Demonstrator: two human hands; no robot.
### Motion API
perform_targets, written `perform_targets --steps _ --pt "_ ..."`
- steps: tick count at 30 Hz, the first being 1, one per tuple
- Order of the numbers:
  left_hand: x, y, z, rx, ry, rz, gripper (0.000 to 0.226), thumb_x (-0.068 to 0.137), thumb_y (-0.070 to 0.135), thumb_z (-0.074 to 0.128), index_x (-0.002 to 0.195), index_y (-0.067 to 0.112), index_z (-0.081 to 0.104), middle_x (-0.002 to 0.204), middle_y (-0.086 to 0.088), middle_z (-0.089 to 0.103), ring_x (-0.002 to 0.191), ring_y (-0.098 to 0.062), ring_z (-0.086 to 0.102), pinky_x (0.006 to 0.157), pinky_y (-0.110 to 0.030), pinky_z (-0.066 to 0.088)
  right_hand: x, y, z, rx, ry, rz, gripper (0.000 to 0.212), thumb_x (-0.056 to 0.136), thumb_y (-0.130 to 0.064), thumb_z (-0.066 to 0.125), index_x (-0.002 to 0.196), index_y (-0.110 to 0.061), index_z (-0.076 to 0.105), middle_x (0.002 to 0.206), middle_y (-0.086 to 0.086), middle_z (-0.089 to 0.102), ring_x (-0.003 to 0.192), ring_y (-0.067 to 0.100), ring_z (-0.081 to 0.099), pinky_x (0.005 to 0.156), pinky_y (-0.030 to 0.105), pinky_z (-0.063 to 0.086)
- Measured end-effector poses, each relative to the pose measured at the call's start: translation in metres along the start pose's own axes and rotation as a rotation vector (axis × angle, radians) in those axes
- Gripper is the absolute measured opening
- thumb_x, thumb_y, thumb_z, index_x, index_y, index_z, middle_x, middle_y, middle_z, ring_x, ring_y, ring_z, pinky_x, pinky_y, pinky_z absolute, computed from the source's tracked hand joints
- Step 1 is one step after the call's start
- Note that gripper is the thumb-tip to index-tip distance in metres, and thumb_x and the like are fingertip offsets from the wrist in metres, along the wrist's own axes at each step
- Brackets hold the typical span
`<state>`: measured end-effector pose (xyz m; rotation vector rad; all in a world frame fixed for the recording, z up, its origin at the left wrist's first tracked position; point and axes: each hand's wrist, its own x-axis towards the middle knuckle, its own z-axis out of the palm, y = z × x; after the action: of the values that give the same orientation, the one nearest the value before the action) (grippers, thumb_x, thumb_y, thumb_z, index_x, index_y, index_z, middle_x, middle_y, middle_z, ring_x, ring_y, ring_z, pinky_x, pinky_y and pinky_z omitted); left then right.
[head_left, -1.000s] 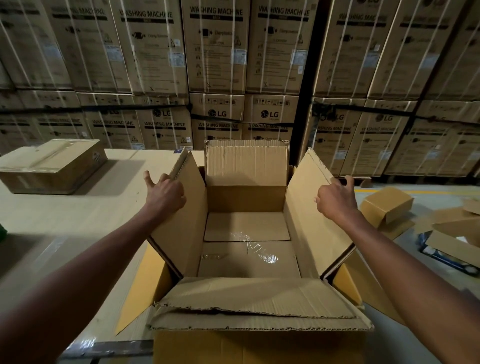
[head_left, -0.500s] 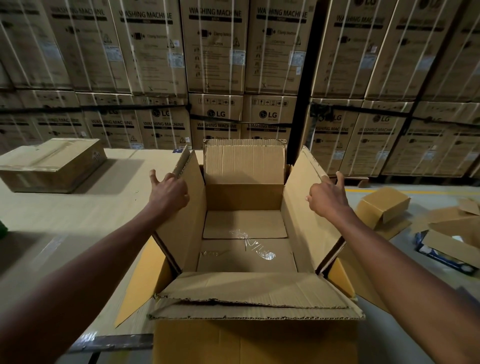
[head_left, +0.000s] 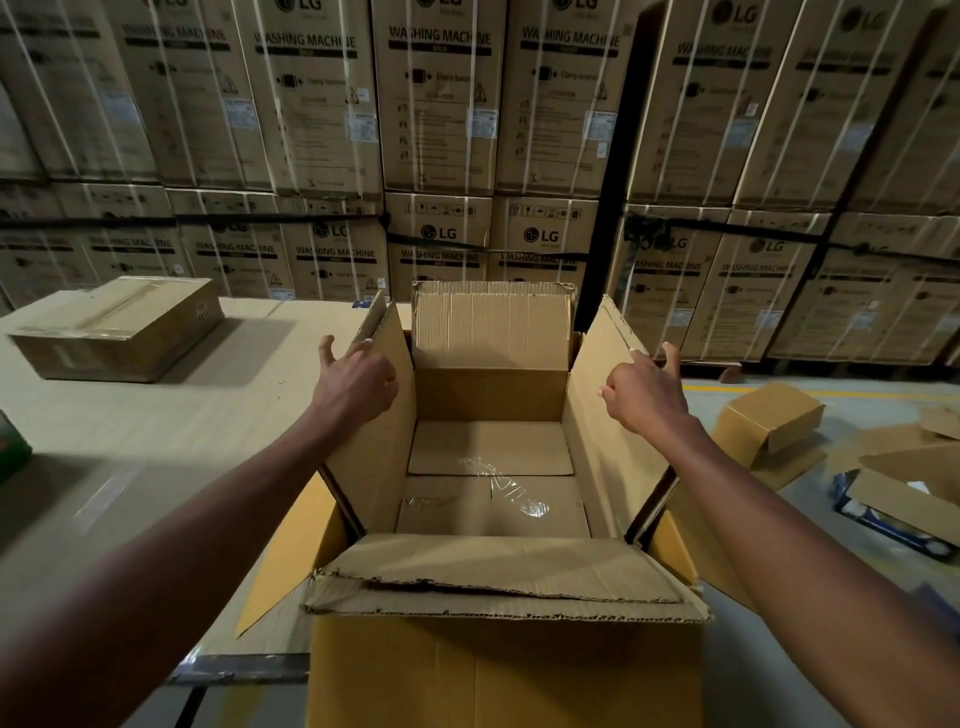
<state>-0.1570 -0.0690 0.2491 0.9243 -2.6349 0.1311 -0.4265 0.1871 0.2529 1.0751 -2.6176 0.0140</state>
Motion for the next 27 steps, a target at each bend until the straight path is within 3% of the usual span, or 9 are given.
perform_targets --steps 3,6,8,10,13,15,20,24,27 --pt "-0.013 0.007 -0.007 -0.053 0.051 0.001 0.020 0.099 0.030 0.059 0.101 0.020 0.076 0.122 -0.003 0.072 0.148 -0.021 0.038 0.119 -0.061 0.002 -0.009 -0.001 -0.005 0.109 0.067 -0.002 0.030 0.104 -0.034 0.059 0.086 -0.018 0.077 0.119 0.012 0.073 0.145 0.026 0.044 0.123 0.052 0.004" --pt "-0.032 0.016 -0.016 -0.124 0.114 0.016 0.021 0.099 0.029 0.060 0.097 0.018 0.077 0.119 -0.005 0.074 0.147 -0.022 0.040 0.120 -0.058 0.001 -0.023 -0.003 -0.009 0.314 0.106 -0.003 0.036 0.103 -0.037 0.059 0.073 -0.022 0.072 0.112 0.011 0.074 0.138 0.032 0.050 0.116 0.051 0.028" --pt "-0.048 0.021 -0.023 -0.174 0.187 0.021 0.019 0.099 0.027 0.063 0.099 0.017 0.078 0.121 -0.008 0.073 0.146 -0.022 0.042 0.122 -0.055 0.003 -0.039 -0.007 -0.015 0.485 0.125 -0.012 0.035 0.102 -0.038 0.060 0.074 -0.022 0.074 0.109 0.009 0.075 0.123 0.031 0.060 0.097 0.042 0.046" --pt "-0.066 0.026 -0.028 -0.233 0.257 0.003 0.020 0.099 0.027 0.064 0.104 0.015 0.079 0.122 -0.010 0.073 0.143 -0.022 0.046 0.123 -0.054 0.008 -0.056 -0.016 -0.020 0.621 0.127 -0.024 0.033 0.102 -0.034 0.061 0.080 -0.016 0.077 0.102 0.006 0.077 0.101 0.027 0.068 0.080 0.034 0.049" --pt "-0.096 0.029 -0.031 -0.320 0.313 -0.040 0.020 0.099 0.028 0.064 0.107 0.016 0.078 0.117 -0.005 0.075 0.140 -0.021 0.049 0.122 -0.053 0.015 -0.081 -0.033 -0.024 0.785 0.111 -0.034 0.035 0.101 -0.035 0.063 0.083 -0.009 0.078 0.089 0.008 0.078 0.088 0.030 0.071 0.080 0.043 0.059" --pt "-0.117 0.027 -0.029 -0.372 0.331 -0.074 0.020 0.099 0.031 0.063 0.105 0.019 0.078 0.115 -0.001 0.076 0.138 -0.019 0.051 0.120 -0.054 0.019 -0.096 -0.048 -0.026 0.872 0.093 -0.054 0.031 0.100 -0.033 0.065 0.087 -0.010 0.081 0.089 0.007 0.078 0.088 0.026 0.072 0.083 0.044 0.060" --pt "-0.170 0.011 -0.027 -0.416 0.395 -0.120 0.025 0.099 0.039 0.061 0.104 0.022 0.079 0.111 0.004 0.077 0.122 -0.018 0.063 0.105 -0.060 0.041 -0.134 -0.096 -0.038 1.027 0.061 -0.130 0.026 0.102 -0.032 0.065 0.103 -0.013 0.083 0.110 0.000 0.079 0.092 0.001 0.065 0.073 0.004 0.043" --pt "-0.213 -0.014 -0.030 -0.463 0.437 -0.199 0.027 0.098 0.042 0.060 0.098 0.023 0.080 0.104 0.008 0.077 0.110 -0.015 0.067 0.095 -0.056 0.050 -0.166 -0.150 -0.045 1.142 0.028 -0.193 0.023 0.102 -0.029 0.065 0.107 -0.013 0.080 0.105 -0.008 0.075 0.084 -0.012 0.062 0.069 0.000 0.046" --pt "-0.246 -0.043 -0.033 -0.504 0.463 -0.275 0.023 0.097 0.038 0.065 0.094 0.021 0.080 0.100 0.007 0.078 0.101 -0.009 0.067 0.091 -0.047 0.054 -0.189 -0.201 -0.055 1.219 0.013 -0.257 0.025 0.103 -0.031 0.064 0.108 -0.014 0.081 0.098 -0.010 0.078 0.084 -0.006 0.069 0.068 0.005 0.051"
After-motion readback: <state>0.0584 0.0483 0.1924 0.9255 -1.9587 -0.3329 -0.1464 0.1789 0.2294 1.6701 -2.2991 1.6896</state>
